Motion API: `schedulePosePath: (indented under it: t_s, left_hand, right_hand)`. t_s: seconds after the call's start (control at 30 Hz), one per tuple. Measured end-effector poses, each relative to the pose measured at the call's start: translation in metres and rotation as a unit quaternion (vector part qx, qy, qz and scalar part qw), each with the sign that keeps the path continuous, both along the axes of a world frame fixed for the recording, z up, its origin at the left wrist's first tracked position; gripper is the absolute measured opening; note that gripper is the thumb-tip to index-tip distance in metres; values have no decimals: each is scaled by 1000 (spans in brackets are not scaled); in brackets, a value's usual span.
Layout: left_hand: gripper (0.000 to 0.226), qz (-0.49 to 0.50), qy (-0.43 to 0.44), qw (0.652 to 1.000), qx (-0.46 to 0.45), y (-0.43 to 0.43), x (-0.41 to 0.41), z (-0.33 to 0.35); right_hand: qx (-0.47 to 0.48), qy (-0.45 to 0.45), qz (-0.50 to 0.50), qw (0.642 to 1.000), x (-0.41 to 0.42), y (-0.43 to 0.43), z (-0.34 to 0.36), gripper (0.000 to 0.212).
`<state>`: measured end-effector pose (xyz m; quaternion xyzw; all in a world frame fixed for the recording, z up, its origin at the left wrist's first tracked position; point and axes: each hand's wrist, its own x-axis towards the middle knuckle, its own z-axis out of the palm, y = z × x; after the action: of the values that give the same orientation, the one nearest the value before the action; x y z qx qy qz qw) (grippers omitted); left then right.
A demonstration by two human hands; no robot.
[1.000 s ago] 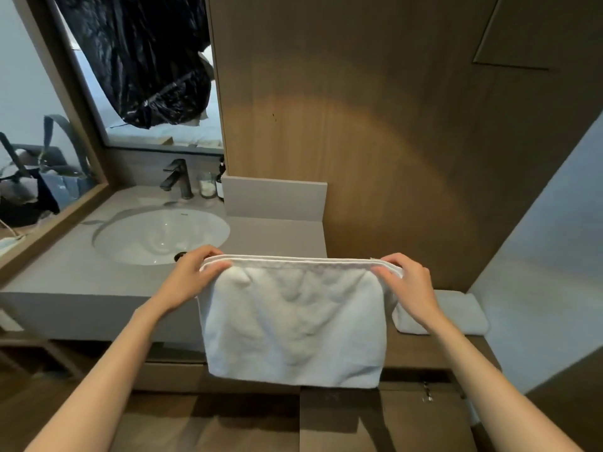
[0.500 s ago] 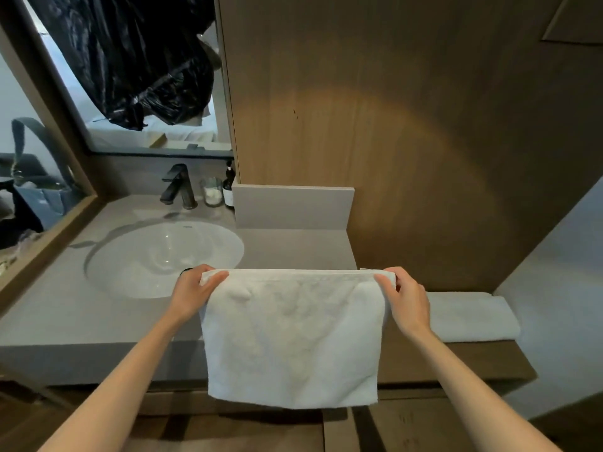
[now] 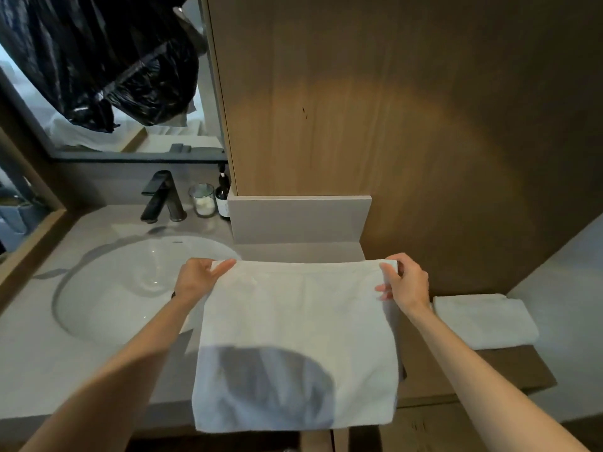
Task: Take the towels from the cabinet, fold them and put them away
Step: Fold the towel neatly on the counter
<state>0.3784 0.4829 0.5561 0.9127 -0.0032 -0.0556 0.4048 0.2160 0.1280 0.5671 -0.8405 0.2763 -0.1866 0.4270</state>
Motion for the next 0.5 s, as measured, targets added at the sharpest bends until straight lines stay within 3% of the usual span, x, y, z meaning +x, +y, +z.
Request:
schedulePosePath:
  t_s: [0.23,0.5]
  left_hand:
    - [61,27,20,999,0,-28,54,-28]
    - [63,70,47,993,84,-53,100,-60]
  right_hand:
    - [49,21,-33,998,73,-29,-37,5]
    - [44,60,-35,997,128,-52,-73,5]
